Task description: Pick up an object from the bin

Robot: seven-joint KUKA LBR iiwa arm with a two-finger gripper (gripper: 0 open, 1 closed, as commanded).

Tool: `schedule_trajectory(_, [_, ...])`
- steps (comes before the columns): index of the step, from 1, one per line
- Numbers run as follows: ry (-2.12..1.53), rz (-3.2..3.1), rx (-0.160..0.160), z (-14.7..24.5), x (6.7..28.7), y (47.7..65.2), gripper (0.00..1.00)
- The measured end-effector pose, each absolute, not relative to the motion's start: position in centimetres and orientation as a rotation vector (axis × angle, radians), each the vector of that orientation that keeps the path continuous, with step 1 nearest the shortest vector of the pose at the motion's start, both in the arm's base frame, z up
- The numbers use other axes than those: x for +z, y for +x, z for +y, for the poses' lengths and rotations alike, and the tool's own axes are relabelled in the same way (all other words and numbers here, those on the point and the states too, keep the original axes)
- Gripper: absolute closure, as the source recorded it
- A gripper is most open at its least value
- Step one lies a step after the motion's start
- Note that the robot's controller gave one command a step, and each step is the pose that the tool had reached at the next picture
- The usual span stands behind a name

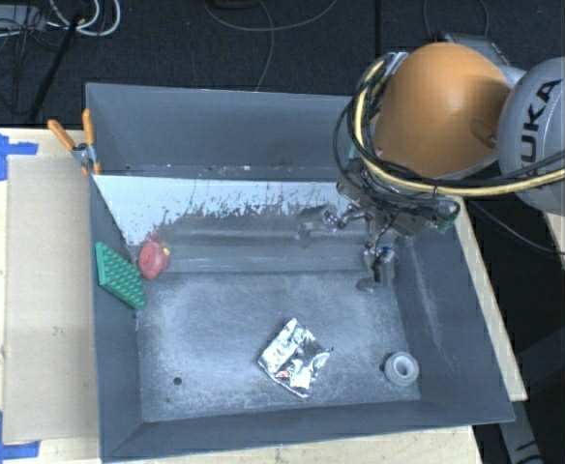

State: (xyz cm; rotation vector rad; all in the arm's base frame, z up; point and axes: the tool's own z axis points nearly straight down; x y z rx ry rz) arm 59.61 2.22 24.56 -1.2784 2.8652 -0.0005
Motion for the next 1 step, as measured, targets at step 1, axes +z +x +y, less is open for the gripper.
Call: schedule_trajectory(1, [-1.16,2.924,0.005,3.77,19.03,58.56,0.0])
